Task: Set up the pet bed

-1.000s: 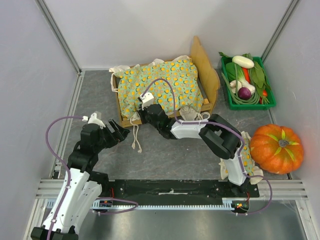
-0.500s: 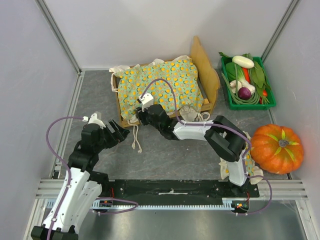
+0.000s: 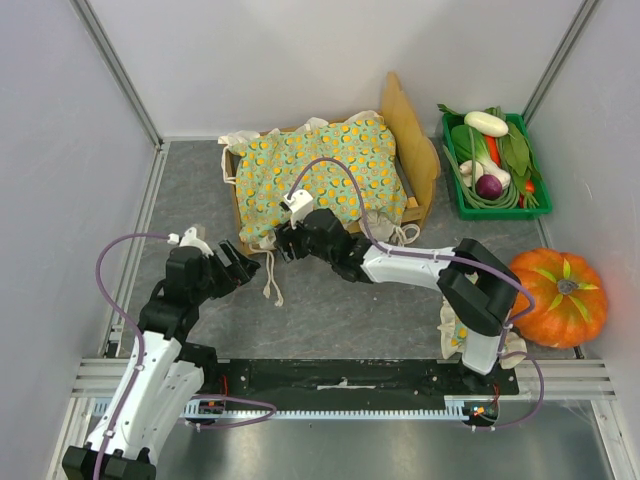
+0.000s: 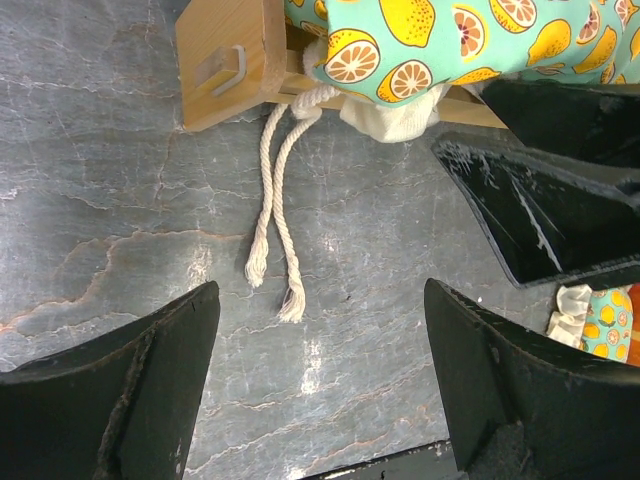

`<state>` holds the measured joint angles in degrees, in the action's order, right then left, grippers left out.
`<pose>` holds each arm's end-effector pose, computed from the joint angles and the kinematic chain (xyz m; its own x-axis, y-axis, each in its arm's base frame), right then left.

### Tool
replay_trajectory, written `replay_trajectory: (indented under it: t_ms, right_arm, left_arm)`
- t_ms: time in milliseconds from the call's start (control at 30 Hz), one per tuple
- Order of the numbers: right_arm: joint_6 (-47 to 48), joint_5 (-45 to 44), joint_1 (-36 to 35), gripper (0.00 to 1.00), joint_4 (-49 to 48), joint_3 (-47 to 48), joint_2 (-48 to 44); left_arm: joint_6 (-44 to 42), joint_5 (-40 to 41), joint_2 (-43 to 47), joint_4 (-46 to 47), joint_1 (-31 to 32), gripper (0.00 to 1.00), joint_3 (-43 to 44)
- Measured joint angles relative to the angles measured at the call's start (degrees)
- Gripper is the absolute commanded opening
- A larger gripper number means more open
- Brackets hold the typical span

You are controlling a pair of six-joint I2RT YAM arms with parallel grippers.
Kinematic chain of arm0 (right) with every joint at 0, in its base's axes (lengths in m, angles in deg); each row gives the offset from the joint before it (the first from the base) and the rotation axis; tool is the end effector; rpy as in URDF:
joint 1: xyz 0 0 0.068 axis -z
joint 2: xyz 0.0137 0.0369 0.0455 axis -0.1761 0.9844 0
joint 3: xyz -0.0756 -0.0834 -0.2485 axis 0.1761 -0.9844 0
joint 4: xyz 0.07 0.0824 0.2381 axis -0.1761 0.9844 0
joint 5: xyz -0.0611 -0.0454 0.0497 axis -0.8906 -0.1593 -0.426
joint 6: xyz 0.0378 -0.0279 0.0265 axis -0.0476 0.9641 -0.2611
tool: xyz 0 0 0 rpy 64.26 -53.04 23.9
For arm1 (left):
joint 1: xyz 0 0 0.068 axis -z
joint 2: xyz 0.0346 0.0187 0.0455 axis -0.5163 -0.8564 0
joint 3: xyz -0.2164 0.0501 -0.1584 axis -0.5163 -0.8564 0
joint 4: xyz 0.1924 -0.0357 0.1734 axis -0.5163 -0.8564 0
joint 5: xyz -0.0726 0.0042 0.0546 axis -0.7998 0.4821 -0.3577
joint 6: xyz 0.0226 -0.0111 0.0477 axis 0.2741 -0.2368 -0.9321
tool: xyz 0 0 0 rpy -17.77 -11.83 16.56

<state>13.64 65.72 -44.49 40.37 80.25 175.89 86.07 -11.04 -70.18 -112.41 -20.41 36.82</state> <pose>0.2481 0.3413 0.2225 -0.4015 -0.0922 -0.9112 -0.6522 0.7273 0.2138 0.1343 -0.0301 0.2402 -0.6166 -0.5272 -0.5846 -0.1351 0.8025 -0.5812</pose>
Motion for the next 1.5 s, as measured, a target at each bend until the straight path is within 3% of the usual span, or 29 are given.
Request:
replay_trajectory:
  t_ms: [200,400,500,567,933,1400,1500]
  right_arm:
    - [-1.88,2.60,0.00,0.66,1.55,-4.04,-4.70]
    - [-8.07,5.20,-0.85,0.53,0.39,-11.08,-9.27]
    - [-11.30,5.86,-2.49,0.52,0.00,-12.85,-9.18]
    - [-13.07,6.19,-3.91,0.50,-0.57,-12.87,-8.55]
    - [-21.38,8.17,-8.02,0.44,0.04,-1.81,5.66]
    - [-25.86,2.78,-8.90,0.47,9.70,7.65,14.62]
    - [-25.86,1.11,-9.09,0.41,10.47,9.81,16.00]
  left_arm:
    - [0.00,0.39,-0.48,0.00,0.00,0.89,0.00]
    - [0.02,1.99,-1.68,-0.07,0.00,0.87,0.00]
    - [0.04,3.45,-2.56,-0.17,0.00,0.74,0.00]
    - [0.02,4.98,-3.17,-0.72,0.00,0.72,0.00]
    - [-0.02,16.94,-6.99,-6.64,-0.09,0.91,7.02]
    - [-0.02,19.08,-5.77,-8.24,-1.11,0.94,7.13]
    - [-0.02,19.06,-4.44,-8.24,-1.22,0.94,7.10]
